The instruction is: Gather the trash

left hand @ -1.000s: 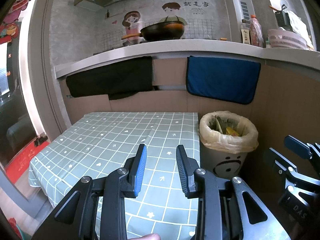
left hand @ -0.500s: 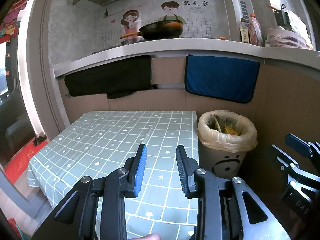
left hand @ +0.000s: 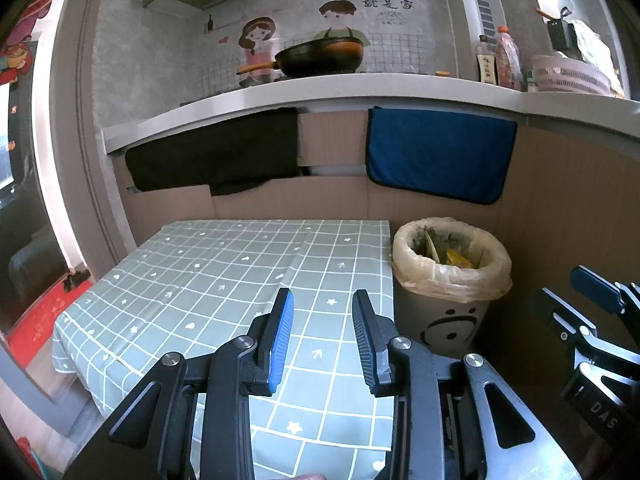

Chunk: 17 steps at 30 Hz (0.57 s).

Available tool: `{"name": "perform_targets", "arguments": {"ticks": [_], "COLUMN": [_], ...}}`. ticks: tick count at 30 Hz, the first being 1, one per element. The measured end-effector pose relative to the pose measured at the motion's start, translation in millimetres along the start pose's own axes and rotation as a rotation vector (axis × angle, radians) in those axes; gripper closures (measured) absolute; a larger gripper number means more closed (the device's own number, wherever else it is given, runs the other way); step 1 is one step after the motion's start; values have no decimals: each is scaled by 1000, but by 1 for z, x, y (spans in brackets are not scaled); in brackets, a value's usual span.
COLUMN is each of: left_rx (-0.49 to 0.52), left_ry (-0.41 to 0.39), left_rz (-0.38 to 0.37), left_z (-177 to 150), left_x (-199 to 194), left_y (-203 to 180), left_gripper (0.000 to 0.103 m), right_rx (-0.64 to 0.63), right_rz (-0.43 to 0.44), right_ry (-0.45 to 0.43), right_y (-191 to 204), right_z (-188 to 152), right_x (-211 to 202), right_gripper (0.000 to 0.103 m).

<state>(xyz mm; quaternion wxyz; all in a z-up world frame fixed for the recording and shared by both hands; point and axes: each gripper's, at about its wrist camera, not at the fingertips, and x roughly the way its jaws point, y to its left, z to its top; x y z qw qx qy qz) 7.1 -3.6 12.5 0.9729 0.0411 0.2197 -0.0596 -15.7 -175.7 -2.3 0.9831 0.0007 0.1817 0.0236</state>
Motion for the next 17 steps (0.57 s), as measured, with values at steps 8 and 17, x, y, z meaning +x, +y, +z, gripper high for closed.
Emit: {"name": "perform_targets", "arguments": {"ticks": [8, 17], "left_rx": [5, 4], "left_ry": [-2, 13], "left_rz": [-18, -26], "left_z": [-1, -1], "left_x": [0, 3], "left_y": [7, 11], "left_gripper": [71, 71], "right_rx": [6, 5], "right_rz": [-1, 0], "right_ry": [4, 7], "right_y": [0, -1], "right_z": [-1, -2], "right_x": [-1, 0], "right_gripper": [46, 46]}}
